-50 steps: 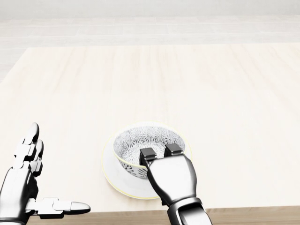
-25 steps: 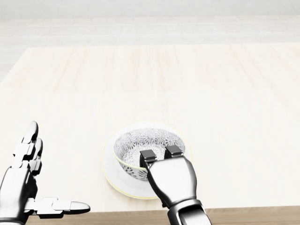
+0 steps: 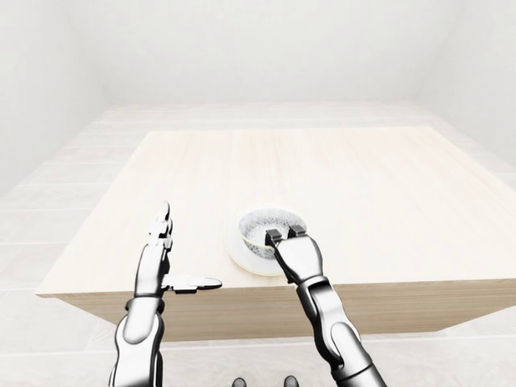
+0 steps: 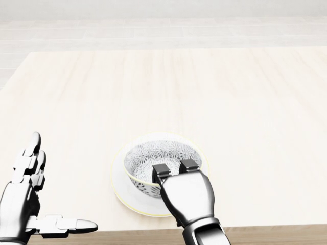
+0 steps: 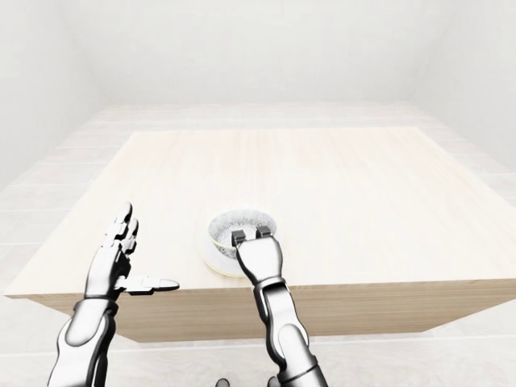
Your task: Put the bowl on the plate.
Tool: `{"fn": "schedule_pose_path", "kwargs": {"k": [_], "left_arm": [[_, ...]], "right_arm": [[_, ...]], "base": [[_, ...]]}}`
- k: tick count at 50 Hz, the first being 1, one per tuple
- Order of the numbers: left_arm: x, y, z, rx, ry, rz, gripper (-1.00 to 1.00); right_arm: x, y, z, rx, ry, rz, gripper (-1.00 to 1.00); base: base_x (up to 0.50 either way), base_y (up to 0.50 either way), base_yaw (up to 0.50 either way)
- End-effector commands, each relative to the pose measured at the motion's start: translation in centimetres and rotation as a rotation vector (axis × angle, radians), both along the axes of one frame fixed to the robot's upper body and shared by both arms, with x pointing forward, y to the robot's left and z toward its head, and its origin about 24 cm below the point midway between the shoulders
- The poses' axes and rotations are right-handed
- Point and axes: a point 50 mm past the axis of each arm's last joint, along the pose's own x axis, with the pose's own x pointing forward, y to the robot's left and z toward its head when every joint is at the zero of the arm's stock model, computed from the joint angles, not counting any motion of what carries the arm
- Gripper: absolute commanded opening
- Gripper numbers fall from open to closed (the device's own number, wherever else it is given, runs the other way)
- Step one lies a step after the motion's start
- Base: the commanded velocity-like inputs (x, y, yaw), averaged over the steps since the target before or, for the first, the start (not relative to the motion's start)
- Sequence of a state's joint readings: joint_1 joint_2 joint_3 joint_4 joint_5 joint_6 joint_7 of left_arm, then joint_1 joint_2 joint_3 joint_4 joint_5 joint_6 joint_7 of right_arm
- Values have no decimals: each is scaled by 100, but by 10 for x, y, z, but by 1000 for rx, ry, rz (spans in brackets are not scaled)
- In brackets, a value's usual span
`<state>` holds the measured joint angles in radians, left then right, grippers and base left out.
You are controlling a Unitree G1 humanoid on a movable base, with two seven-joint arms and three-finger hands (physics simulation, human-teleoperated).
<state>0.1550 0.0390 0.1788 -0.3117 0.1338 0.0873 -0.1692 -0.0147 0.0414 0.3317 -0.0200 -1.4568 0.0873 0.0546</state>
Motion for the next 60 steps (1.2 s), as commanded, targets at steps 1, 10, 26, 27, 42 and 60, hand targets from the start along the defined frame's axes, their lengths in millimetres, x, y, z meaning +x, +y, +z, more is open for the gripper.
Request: {"fn": "schedule_pose_path", "kwargs": {"k": [1,10,26,27,42,60], "left_arm": [[0,0,-1,-1,4,1,100],[0,0,0,-2,1,2,100],[0,0,-1,-4,5,0,100],[0,0,-1,-4,5,0,100],[0,-1,-3,-5,12,1,100],[2,-3,-5,-1,17,-1,100]], "right_arm": [[1,0,3,-18,-32,-4,-76],[0,0,2,-13,-30,-4,-73],[1,-1,1,-16,-28,-5,-71],[1,-1,1,-16,-28,-5,-71],[0,-1,1,-18,-28,-7,-37],[1,-2,0,-16,-25,-9,7]], "base": [[0,0,0],[0,0,0],[0,0,0],[0,0,0],[0,0,0],[0,0,0]]}}
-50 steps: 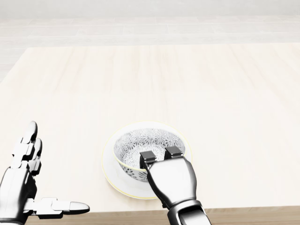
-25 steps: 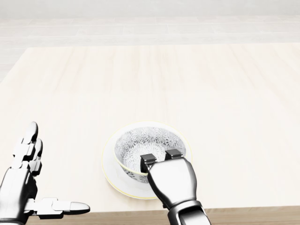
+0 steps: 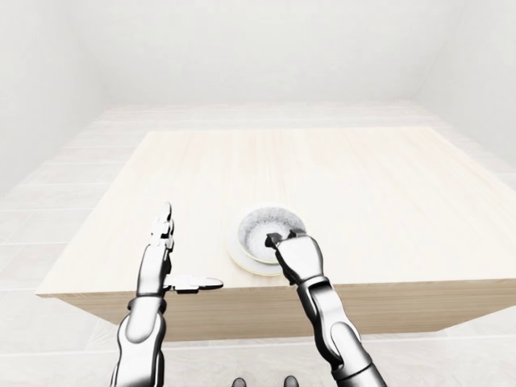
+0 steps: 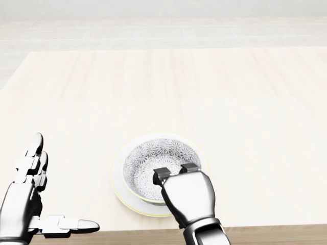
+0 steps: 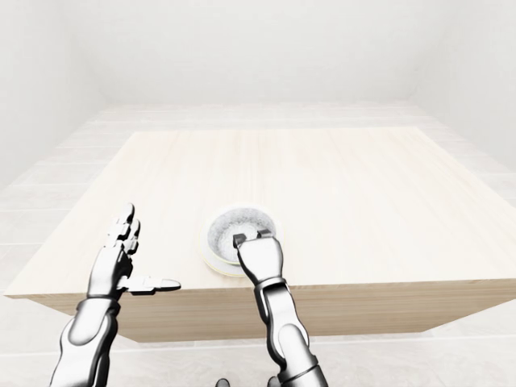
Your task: Put the bowl on the plate.
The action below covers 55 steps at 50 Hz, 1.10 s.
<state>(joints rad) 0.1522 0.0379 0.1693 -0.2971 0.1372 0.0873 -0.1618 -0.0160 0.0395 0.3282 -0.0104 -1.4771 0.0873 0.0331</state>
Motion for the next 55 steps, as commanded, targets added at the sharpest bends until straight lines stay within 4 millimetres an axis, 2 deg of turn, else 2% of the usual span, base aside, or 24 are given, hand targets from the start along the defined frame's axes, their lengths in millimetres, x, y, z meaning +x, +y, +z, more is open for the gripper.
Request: {"fn": "schedule_pose_path", "kwargs": {"k": [1,3,4,11,12,17,32,40,42,55], "left_arm": [[1,-1,-1,1,5,-1,100],[1,-1,-1,1,5,-2,100],[1,-1,-2,2,10,-2,100],[1,-2,-5,2,20,-4,100],[1,-2,-5,3,21,-4,100],[0,-3,0,7,0,-10,100],[1,-3,-10,-1,43,-6,100],[1,-4,-4,5,18,-12,100],[2,-3,-8,-1,35,-6,100],[3,0,-5,-5,20,1,100]], "right_arm": [[1,-1,1,1,-6,-3,9],[2,-1,1,3,-5,-4,14],[1,-1,1,0,-6,-4,26],[1,-1,-1,-1,-5,-6,54],[1,-1,0,2,-6,-6,69],[2,-2,0,4,-7,-8,100],[10,-3,10,26,-16,-16,100],[10,-4,25,61,-35,-14,100],[10,-5,29,81,-34,-15,100],[-8,-21,53,120,-18,-14,100]], "base": [[0,0,0],[0,0,0],[0,0,0],[0,0,0],[0,0,0],[0,0,0],[0,0,0],[0,0,0],[0,0,0],[0,0,0]]}}
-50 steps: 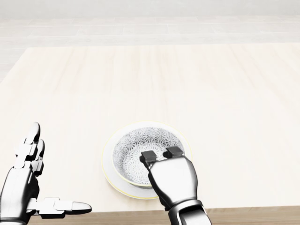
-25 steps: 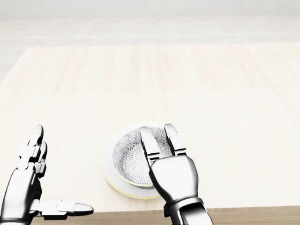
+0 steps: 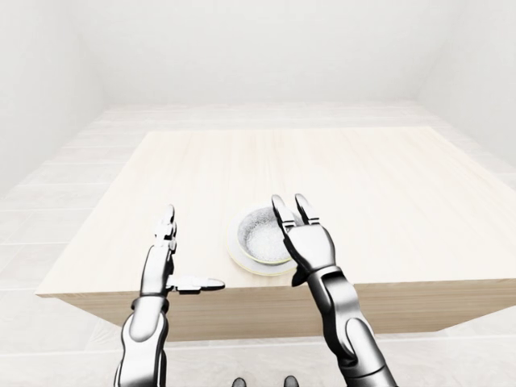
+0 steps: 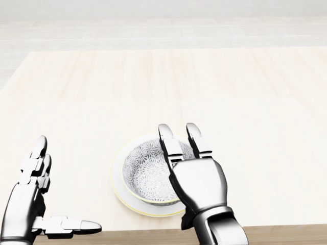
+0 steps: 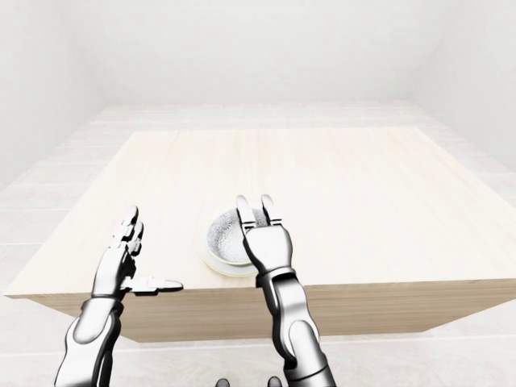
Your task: Put the bowl on the plate.
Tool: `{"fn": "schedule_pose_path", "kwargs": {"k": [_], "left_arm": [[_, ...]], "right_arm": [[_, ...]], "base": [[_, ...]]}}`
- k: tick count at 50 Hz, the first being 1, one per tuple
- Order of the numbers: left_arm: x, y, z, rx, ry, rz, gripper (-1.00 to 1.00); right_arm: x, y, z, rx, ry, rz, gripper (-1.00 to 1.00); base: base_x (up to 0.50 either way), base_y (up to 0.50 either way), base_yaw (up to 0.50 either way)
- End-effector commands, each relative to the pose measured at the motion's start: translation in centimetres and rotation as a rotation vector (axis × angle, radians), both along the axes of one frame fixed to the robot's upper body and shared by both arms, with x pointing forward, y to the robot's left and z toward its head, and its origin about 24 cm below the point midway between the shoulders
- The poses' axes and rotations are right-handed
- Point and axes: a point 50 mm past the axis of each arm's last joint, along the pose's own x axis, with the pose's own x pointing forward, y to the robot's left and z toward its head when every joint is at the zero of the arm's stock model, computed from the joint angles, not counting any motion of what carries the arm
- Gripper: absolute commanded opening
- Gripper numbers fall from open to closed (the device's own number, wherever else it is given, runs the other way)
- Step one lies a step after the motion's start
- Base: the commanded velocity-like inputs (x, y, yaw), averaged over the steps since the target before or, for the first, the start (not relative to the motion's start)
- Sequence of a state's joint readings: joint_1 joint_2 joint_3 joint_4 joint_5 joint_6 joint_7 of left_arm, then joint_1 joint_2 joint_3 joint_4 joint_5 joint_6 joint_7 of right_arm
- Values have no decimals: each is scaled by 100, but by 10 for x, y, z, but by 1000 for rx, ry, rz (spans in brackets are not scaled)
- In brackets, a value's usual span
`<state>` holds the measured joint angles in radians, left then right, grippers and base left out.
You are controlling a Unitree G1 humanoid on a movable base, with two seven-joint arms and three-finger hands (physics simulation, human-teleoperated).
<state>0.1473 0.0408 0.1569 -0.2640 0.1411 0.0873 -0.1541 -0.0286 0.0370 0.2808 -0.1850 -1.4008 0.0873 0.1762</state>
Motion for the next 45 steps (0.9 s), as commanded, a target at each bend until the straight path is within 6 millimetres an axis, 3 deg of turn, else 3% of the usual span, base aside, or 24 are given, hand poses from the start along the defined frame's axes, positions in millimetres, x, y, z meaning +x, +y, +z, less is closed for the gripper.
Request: {"fn": "schedule_pose_path", "kwargs": {"k": [1,19,45], "left_arm": [[1,1,5,-2,-23,3,100],[-5,1,13,5,-55,0,100],[-9,-1,18,17,-72,-3,100]], "right_arm": [[-13,-12,19,29,-5,-3,100],[-41,-30,47,99,-34,-9,100],[-55,-47,45,132,-26,-59,100]], "base": [[0,0,0],[0,0,0],[0,0,0]]}}
